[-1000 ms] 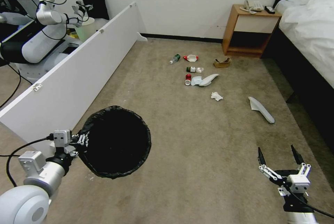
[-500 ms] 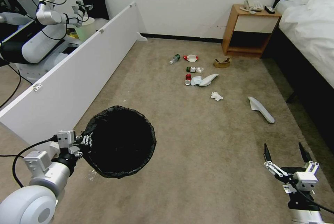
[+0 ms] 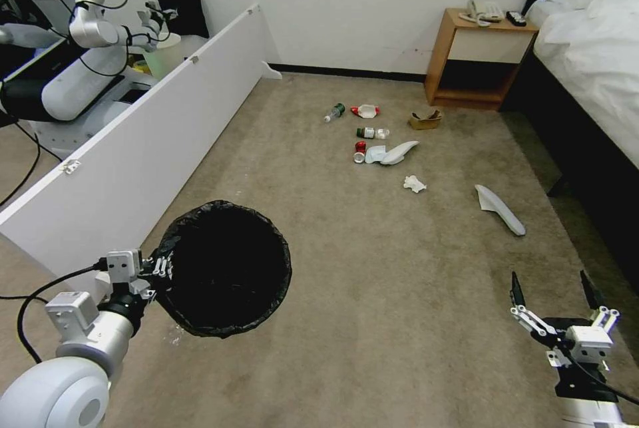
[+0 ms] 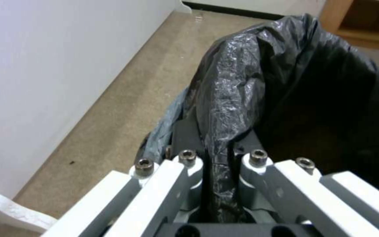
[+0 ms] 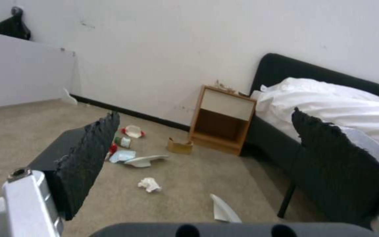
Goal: Pick up the trash bin and place the garbage on the floor into it.
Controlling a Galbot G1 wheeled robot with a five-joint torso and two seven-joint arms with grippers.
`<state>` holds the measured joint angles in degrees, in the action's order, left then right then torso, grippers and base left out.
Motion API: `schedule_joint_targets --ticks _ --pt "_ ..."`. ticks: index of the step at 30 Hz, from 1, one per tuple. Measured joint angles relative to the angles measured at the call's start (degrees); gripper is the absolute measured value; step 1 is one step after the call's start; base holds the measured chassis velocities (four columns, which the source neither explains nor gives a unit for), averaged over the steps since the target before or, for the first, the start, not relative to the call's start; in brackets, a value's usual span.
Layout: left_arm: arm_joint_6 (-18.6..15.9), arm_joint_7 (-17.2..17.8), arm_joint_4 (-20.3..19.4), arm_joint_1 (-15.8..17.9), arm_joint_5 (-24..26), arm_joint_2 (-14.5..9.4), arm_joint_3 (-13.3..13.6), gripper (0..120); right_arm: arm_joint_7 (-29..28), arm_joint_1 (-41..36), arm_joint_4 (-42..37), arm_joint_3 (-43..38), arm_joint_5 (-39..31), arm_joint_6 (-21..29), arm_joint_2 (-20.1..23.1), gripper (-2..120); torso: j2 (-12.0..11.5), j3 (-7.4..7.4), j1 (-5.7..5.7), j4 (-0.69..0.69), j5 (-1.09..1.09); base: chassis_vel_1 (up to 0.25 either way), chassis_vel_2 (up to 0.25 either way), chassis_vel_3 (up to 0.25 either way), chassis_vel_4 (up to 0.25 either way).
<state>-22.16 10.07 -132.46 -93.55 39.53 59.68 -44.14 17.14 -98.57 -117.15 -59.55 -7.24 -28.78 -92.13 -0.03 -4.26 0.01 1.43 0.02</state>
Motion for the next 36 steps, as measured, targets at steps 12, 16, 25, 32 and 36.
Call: schedule_joint_targets --ticks 12,16,25,32,36 --pt "0.77 -1.19 1.24 0.46 -2.39 0.35 0.47 5 0.19 -0.13 -0.12 0.01 -0.15 -0.3 0.0 100 0.0 0.0 0.0 0.0 0.0 0.0 0.0 0.0 0.0" --pt "0.84 -1.63 1.39 0.19 -3.66 0.32 0.45 5 0.48 -0.18 -0.1 0.13 -0.14 -0.39 0.0 100 0.0 0.0 0.0 -0.01 0.0 0.0 0.0 0.0 0.0" --pt "1.26 -2.47 1.7 -0.26 -5.17 0.33 0.57 5 1.08 -0.3 0.06 0.43 -0.13 -0.38 0.0 100 0.0 0.0 0.0 -0.01 -0.01 0.0 0.0 0.0 0.0" --pt "2.02 -3.66 2.13 -0.27 -6.22 0.33 0.78 5 1.12 -0.31 0.14 0.3 -0.42 -0.39 0.0 100 0.01 0.0 0.0 0.04 -0.01 -0.052 -0.061 -0.06 -0.062" --pt "2.09 -3.81 2.18 -0.27 -5.98 0.4 0.69 5 1.17 -0.18 0.45 0.39 -0.39 -0.45 0.0 100 0.02 0.0 0.0 0.04 0.0 -0.025 -0.019 -0.033 -0.04"
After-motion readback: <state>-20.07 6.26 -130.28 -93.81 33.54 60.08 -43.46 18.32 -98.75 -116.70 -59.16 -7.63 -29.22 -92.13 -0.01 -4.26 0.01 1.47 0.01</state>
